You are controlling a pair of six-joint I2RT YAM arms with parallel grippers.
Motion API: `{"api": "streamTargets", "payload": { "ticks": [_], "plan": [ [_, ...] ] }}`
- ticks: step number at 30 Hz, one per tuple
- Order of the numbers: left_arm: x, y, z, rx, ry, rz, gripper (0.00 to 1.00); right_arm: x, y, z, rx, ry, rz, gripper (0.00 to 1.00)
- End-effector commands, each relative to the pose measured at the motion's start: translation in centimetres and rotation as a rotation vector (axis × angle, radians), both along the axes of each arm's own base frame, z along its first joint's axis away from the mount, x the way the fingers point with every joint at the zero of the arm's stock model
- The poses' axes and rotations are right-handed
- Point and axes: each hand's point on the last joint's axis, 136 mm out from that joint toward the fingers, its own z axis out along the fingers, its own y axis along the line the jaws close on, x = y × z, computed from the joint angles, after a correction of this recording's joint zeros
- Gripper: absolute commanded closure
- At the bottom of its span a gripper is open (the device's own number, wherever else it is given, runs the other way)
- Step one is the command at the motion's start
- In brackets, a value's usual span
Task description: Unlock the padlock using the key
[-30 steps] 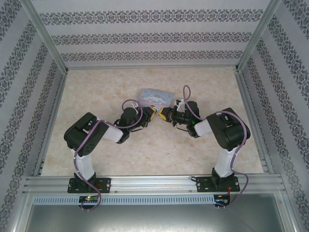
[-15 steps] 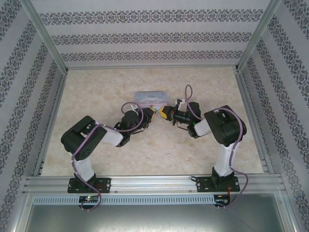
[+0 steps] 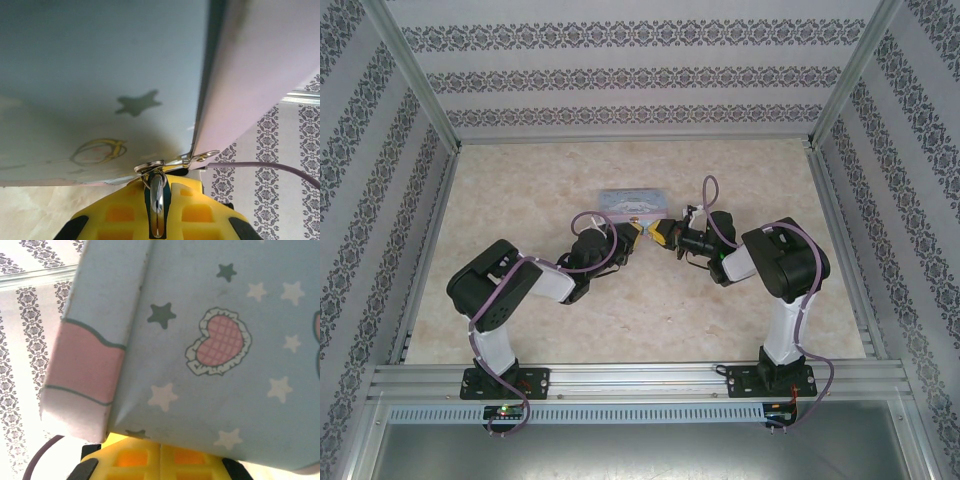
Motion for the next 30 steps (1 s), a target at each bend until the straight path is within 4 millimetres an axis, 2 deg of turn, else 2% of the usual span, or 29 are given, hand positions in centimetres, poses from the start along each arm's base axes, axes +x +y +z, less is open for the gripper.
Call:
{"api": "streamTargets", "payload": {
  "ticks": [1, 11, 21, 30],
  "plan": [
    [-7.7, -8.5, 5.3, -0.179, -0.107, -0.429, 1.0, 0.7, 2.3, 3.5, 0.0, -0.178, 0.013, 1.0],
    [-7.2, -8.7, 4.8, -0.229, -0.085, -0.449, 1.0, -0.9, 2.2, 3.2, -0.082, -0.285, 0.062, 1.0],
    [-7.4, -8.5, 4.6, -0.202, -0.111, -0.536, 1.0, -1.7, 1.5, 2.0, -0.169, -0.333, 0.069, 1.0],
    [-7.4, -8.5, 6.0, -0.237, -0.156, -0.577, 1.0, -2.6, 1.7, 2.0, -0.192, -0.375, 0.054, 1.0]
  ]
}}
